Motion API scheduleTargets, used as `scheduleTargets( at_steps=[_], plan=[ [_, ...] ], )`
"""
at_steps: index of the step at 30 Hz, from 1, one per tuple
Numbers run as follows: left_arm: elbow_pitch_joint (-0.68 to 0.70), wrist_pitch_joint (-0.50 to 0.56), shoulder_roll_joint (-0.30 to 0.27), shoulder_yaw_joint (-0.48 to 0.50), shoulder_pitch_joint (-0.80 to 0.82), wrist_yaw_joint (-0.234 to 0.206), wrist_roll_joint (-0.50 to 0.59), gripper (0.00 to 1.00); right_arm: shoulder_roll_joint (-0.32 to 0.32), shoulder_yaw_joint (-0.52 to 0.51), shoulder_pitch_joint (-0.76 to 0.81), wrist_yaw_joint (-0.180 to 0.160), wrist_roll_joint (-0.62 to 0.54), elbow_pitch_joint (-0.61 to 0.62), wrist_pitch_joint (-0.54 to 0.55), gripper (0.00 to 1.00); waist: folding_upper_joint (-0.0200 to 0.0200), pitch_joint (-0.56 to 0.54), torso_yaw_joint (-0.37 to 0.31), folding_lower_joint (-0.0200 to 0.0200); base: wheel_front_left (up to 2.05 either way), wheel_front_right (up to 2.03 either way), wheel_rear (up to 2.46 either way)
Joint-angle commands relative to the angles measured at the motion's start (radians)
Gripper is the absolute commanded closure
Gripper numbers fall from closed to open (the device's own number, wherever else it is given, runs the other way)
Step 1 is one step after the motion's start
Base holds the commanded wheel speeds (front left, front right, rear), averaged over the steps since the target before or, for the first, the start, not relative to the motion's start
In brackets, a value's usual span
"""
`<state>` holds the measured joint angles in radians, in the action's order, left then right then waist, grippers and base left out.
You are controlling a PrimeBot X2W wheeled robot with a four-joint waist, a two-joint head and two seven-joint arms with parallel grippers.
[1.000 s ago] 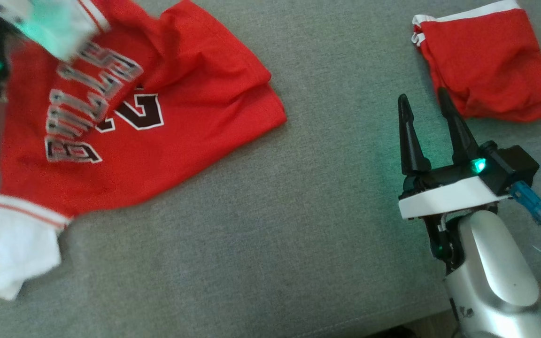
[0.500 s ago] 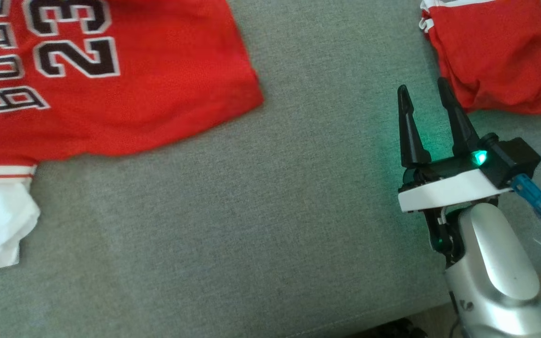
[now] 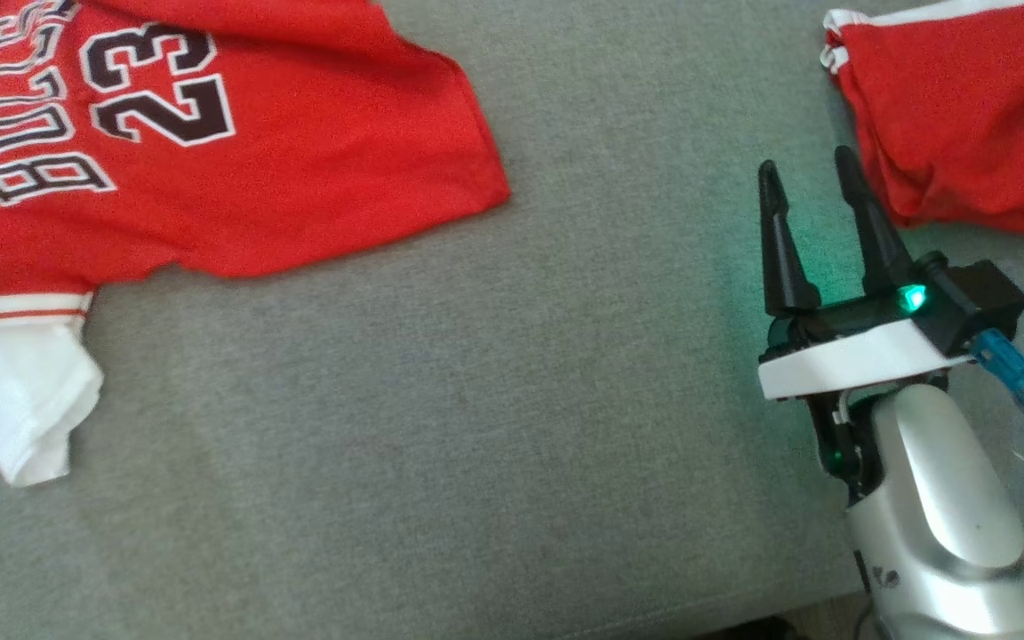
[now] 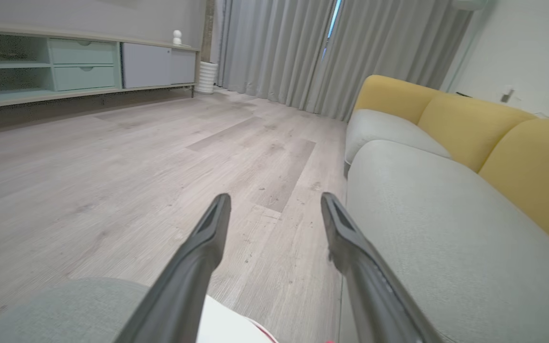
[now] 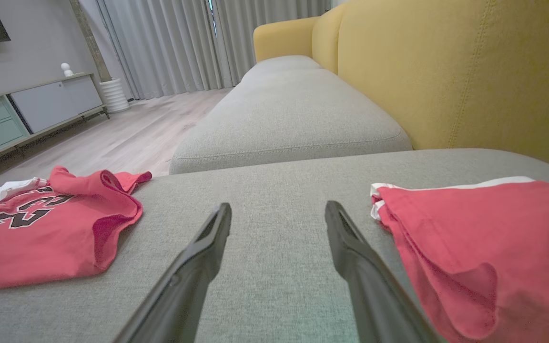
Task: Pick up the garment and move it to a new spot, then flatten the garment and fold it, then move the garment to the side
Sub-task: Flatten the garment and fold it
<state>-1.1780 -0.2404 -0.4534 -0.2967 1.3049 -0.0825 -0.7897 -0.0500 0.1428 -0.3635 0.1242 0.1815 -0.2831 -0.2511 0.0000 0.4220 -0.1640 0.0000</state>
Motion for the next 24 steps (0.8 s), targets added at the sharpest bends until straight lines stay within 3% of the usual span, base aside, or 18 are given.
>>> scheduleTargets(
  at_steps=[1,8,12,19,24],
  plan=[
    [0.021,-0.009,-0.040,0.001,0.014,0.014,0.011,0.00,0.000,0.009,-0.022,0.007,-0.007,0.028,-0.011,0.00,0.0000,-0.017,0.016,0.0000,0.00,0.00,0.00],
    [0.068,-0.020,0.026,-0.035,-0.060,0.105,0.038,0.00,0.000,-0.022,0.001,0.007,-0.022,0.022,-0.011,0.00,0.0000,-0.093,0.090,0.0000,0.00,0.00,0.00],
    [0.159,-0.021,0.048,-0.037,-0.136,0.134,0.067,0.00,0.000,-0.037,0.020,0.007,-0.033,0.017,-0.011,0.00,0.0000,-0.137,0.135,0.0000,0.00,0.00,0.00],
    [0.364,-0.021,0.071,-0.052,-0.332,0.132,0.156,0.00,0.000,-0.059,0.063,0.007,-0.044,0.006,-0.011,0.00,0.0000,-0.207,0.201,0.0000,0.00,0.00,0.00],
    [0.541,-0.021,0.081,-0.066,-0.546,0.082,0.231,0.00,0.000,-0.077,0.101,0.007,-0.041,0.003,-0.011,0.00,0.0000,-0.258,0.241,0.0000,0.00,0.00,0.00]
  ],
)
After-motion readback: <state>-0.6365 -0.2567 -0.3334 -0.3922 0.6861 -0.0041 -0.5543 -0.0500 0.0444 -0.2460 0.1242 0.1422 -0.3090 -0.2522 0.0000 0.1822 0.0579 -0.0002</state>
